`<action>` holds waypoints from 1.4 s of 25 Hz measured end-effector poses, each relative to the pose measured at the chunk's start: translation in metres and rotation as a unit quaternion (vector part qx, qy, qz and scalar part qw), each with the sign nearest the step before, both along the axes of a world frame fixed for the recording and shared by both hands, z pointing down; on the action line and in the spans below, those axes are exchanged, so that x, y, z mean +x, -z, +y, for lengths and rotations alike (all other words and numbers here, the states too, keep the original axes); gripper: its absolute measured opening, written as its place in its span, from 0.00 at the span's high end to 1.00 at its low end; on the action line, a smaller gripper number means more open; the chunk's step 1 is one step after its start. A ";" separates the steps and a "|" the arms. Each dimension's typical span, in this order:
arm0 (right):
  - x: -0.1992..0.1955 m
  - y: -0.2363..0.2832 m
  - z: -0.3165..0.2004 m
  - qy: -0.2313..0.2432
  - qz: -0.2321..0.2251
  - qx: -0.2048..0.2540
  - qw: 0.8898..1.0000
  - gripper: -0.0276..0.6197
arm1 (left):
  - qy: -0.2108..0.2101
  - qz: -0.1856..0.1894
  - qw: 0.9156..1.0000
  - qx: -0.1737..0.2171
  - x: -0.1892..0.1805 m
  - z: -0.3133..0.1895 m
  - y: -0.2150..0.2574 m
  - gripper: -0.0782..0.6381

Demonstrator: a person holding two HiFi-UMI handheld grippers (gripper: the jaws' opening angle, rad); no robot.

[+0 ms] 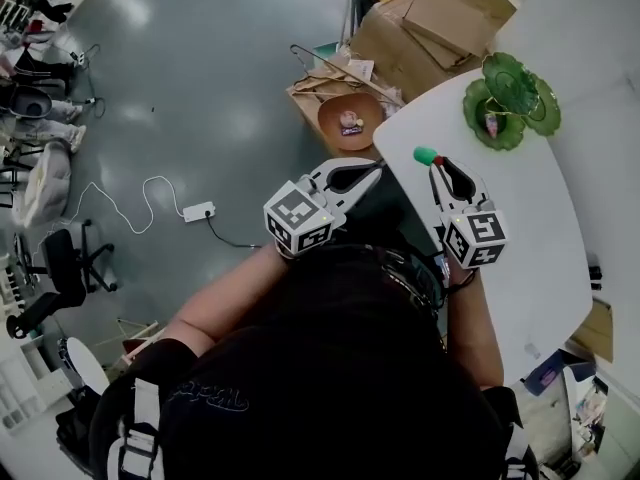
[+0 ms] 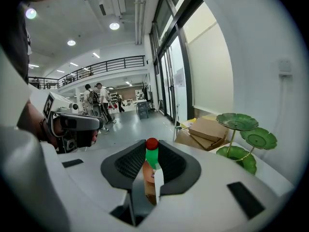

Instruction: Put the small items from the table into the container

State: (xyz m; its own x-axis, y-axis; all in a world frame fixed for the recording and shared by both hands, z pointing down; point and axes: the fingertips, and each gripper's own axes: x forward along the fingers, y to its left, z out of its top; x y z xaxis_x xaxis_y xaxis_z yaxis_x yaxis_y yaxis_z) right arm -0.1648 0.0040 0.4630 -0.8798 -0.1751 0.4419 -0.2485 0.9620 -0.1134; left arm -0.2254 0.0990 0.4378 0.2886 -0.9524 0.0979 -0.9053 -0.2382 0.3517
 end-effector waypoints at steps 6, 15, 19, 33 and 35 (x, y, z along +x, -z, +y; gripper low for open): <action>-0.021 -0.005 -0.020 0.012 -0.011 -0.010 1.000 0.82 | 0.014 -0.007 1.000 -0.012 -0.019 -0.021 -0.004 0.88; 0.022 -0.002 -0.100 -0.048 -0.020 -0.016 0.999 0.82 | -0.065 -0.022 0.997 -0.018 0.020 -0.120 -0.003 0.89; 0.066 -0.004 -0.129 -0.087 -0.021 -0.017 0.996 0.82 | -0.104 -0.020 0.994 -0.016 0.055 -0.164 -0.006 0.88; 0.171 0.011 -0.149 -0.255 -0.037 -0.005 0.966 0.82 | -0.300 -0.020 0.954 -0.010 0.163 -0.225 -0.004 0.89; 0.176 0.014 -0.147 -0.277 -0.036 -0.003 0.960 0.82 | -0.325 -0.018 0.945 -0.010 0.167 -0.227 -0.004 0.88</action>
State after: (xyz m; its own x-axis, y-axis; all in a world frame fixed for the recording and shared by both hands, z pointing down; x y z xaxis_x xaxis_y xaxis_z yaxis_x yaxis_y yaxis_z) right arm 0.0108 -0.1428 0.4488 -0.6809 -0.6227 0.3855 -0.7130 0.6839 -0.1546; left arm -0.0582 -0.1284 0.4417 0.8083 -0.5728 0.1359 -0.5818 -0.7418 0.3336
